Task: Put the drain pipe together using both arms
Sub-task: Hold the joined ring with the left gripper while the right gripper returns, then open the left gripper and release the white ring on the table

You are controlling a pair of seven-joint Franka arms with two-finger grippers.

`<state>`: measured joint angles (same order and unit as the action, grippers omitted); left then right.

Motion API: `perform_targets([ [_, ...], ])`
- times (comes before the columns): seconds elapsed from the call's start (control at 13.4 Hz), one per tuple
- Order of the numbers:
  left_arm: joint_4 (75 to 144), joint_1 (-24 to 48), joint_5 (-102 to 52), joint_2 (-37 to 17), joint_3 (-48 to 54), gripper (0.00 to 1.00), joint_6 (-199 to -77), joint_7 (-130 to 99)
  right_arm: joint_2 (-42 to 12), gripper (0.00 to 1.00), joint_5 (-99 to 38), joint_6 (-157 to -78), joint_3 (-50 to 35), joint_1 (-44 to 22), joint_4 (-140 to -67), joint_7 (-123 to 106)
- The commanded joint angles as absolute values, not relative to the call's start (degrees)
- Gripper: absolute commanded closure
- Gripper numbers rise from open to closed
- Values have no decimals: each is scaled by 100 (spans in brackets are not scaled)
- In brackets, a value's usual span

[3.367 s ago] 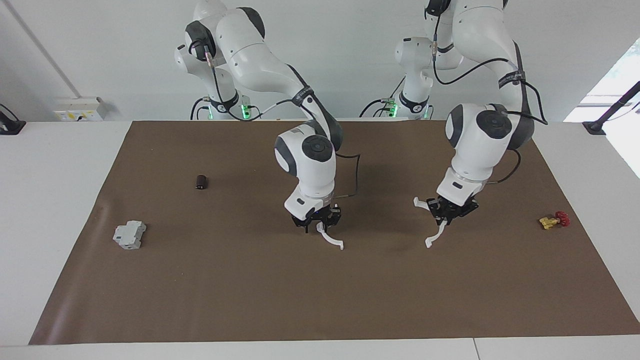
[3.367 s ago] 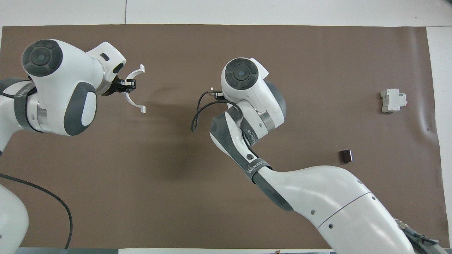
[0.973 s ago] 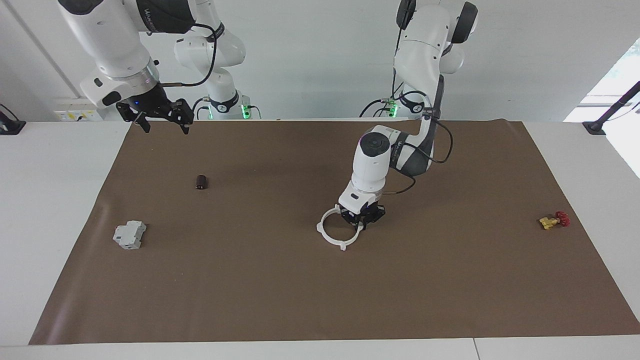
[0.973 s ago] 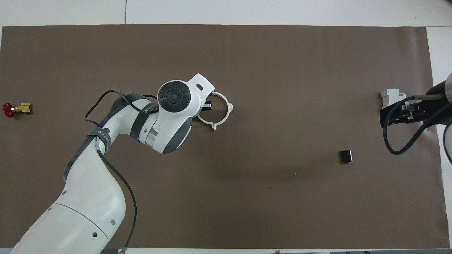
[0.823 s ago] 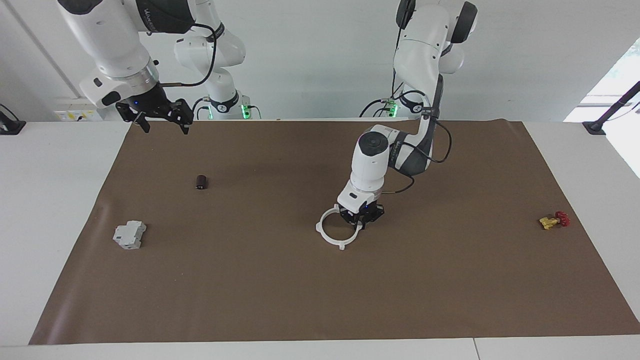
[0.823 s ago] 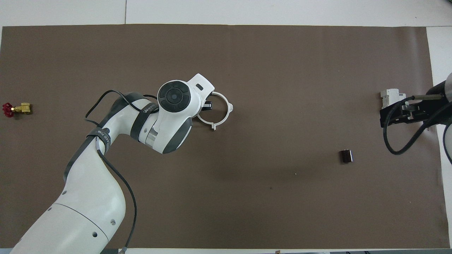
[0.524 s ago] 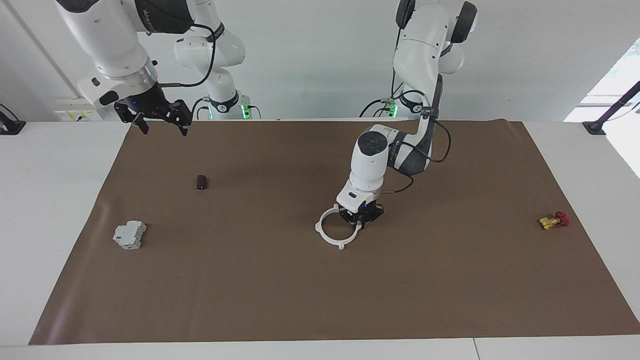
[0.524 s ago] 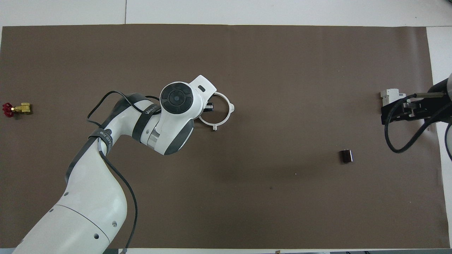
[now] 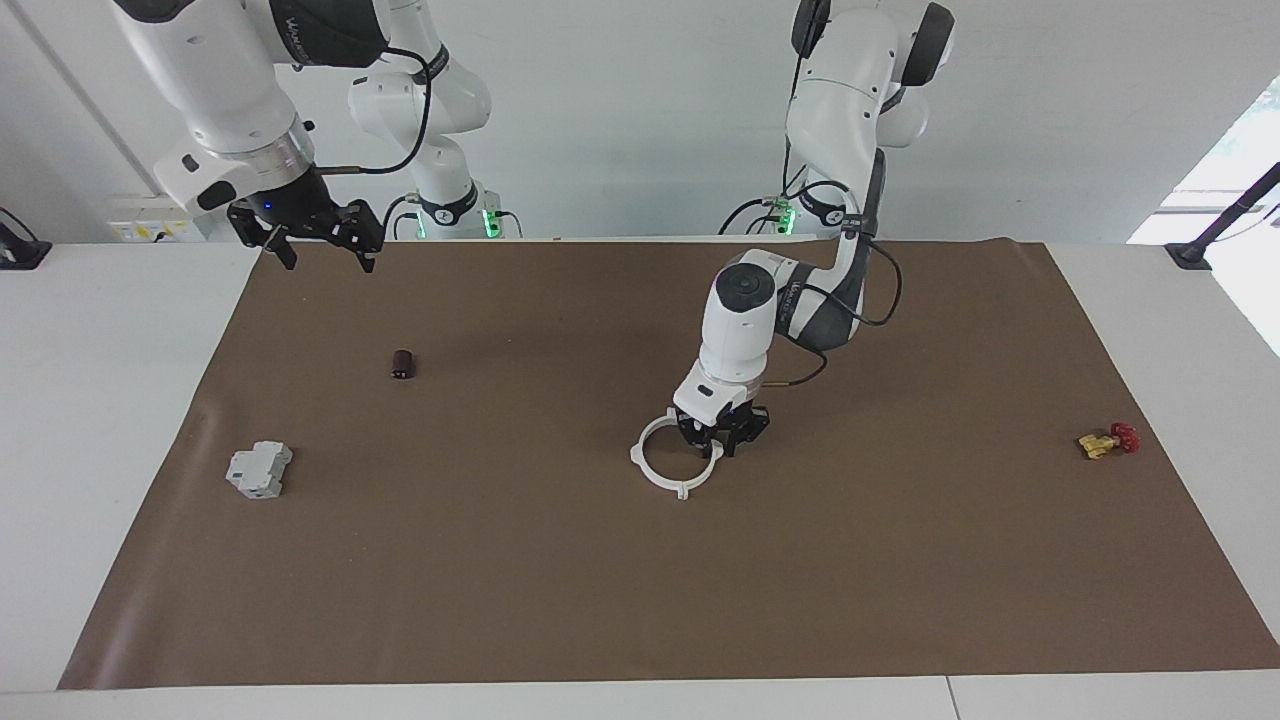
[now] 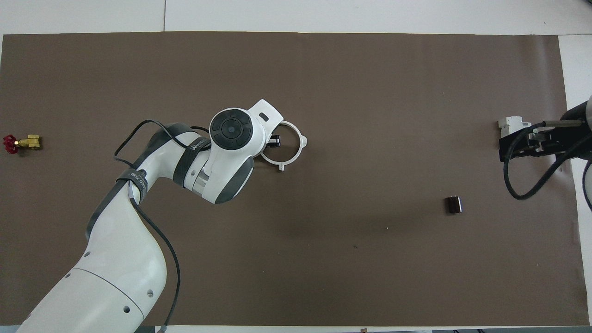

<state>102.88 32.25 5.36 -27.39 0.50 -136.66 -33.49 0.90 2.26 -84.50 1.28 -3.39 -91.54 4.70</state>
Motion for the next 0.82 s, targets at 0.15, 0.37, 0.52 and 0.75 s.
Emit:
perform_targets([
  [0.15, 10415, 3243, 598, -2646, -17, 0, -13773, -3463, 70, 0, 88, -8631, 132, -264, -9141, 308],
  [0.37, 10485, 2920, 598, -2235, -27, 0, -13641, -3393, 62, 0, 35, -8648, 132, -123, -9132, 308],
  [0.52, 10590, 2647, 598, -1743, -26, 0, -13247, -3305, 62, 0, 35, -8684, 141, -36, -9141, 316],
  [0.75, 10661, 2120, 589, -1232, -26, 0, -12632, -2692, 62, 0, -52, -8684, 149, 35, -9132, 316],
])
